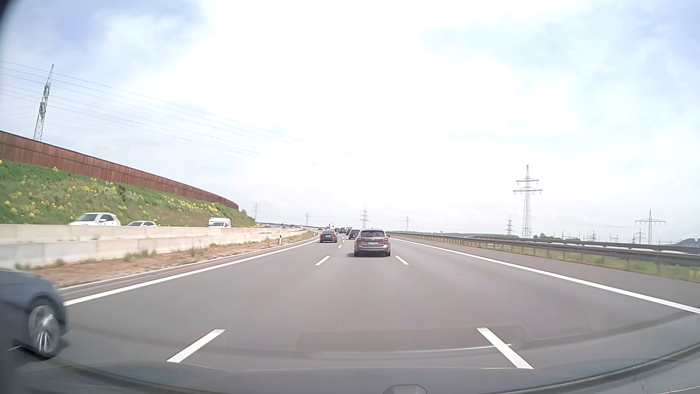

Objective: Follow the waypoints while adhering to traffic rules and regulations

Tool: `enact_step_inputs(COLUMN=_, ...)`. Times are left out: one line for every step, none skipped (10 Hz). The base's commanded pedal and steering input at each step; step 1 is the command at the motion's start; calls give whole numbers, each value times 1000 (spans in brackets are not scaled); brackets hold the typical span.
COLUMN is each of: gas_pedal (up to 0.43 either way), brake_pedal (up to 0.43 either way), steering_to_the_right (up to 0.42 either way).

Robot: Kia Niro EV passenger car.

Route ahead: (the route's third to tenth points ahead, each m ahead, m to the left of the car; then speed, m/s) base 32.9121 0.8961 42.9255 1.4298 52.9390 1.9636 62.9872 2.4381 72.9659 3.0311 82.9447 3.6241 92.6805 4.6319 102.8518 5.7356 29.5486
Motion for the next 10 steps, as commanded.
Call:
enact_step_inputs(gas_pedal=551, brake_pedal=0, steering_to_the_right=-10)
enact_step_inputs(gas_pedal=559, brake_pedal=0, steering_to_the_right=-10)
enact_step_inputs(gas_pedal=579, brake_pedal=0, steering_to_the_right=-10)
enact_step_inputs(gas_pedal=598, brake_pedal=0, steering_to_the_right=-10)
enact_step_inputs(gas_pedal=610, brake_pedal=0, steering_to_the_right=-10)
enact_step_inputs(gas_pedal=630, brake_pedal=0, steering_to_the_right=-11)
enact_step_inputs(gas_pedal=630, brake_pedal=0, steering_to_the_right=-13)
enact_step_inputs(gas_pedal=642, brake_pedal=0, steering_to_the_right=-13)
enact_step_inputs(gas_pedal=669, brake_pedal=0, steering_to_the_right=-13)
enact_step_inputs(gas_pedal=669, brake_pedal=0, steering_to_the_right=-14)
